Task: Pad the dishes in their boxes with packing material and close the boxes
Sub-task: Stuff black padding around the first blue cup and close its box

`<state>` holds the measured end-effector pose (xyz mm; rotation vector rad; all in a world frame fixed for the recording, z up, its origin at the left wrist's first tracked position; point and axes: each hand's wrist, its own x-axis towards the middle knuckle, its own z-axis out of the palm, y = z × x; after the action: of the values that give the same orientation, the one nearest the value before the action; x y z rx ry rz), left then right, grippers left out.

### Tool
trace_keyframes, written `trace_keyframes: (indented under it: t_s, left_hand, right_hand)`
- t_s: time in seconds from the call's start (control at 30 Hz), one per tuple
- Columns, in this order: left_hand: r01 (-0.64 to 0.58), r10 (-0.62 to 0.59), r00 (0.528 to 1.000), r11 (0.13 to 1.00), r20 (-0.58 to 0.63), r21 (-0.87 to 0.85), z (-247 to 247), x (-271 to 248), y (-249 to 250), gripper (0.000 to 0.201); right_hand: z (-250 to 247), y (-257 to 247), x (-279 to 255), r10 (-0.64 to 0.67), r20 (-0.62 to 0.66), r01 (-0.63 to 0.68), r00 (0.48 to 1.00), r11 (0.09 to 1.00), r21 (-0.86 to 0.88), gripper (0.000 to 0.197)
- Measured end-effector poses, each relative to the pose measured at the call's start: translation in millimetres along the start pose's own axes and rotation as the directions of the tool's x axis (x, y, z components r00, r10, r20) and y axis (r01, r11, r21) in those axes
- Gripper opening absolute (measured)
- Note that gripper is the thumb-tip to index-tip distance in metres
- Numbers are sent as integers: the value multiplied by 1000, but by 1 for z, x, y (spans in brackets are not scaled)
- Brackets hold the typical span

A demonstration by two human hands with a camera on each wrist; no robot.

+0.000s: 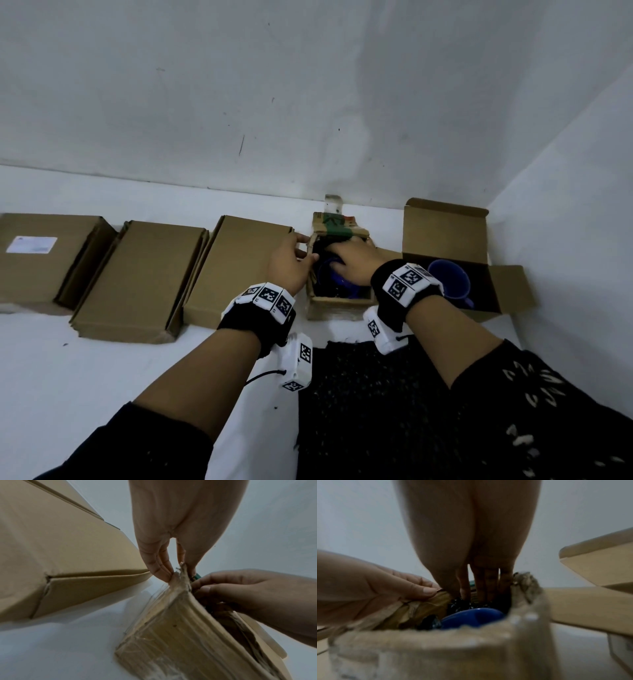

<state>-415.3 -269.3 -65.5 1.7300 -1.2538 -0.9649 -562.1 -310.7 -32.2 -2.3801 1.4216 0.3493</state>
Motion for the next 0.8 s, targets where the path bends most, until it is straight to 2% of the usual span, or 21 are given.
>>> trace_keyframes:
  t_s: [0.07,0.1,0.23,0.33,0.5,0.6,0.7,0.8]
  left_hand:
    - [3,-3,1000,1000,-8,-7,0,-1,1,28]
    - [3,-3,1000,1000,-12,-2,1,-1,1,28]
    - [8,-7,1000,999,-25,31,1,-4,2,30]
    - [19,-19,1000,1000,-18,18,-1,-8,6,31]
    - [100,-101,995,993,-9,-63,-5,-21,-6,34]
    - [142,-140,990,986,28,-92,-7,-37,-7,18]
    - [131,-129,991,989,32,-74,-8,-47,-5,18]
    - [111,-112,994,991,-7,-73,-6,-51,-5,14]
  right_hand:
    - [1,2,-6,13,-108,-4,994,996,87,34]
    - [3,1,-9,19,-123,-8,992,996,90,35]
    - [10,0,-7,1,4,-1,1000,999,-33,40]
    - [4,2,-7,-2,42,0,999,999,46,39]
    - [17,-8,-42,-72,-214,106,974,982,153,39]
    - [32,-21,-63,-115,-148,146,982,965,218,47]
    - [40,-29,-69,-111,-140,145,984,951,271,50]
    - [40,-34,-68,-140,-138,160,981,976,147,46]
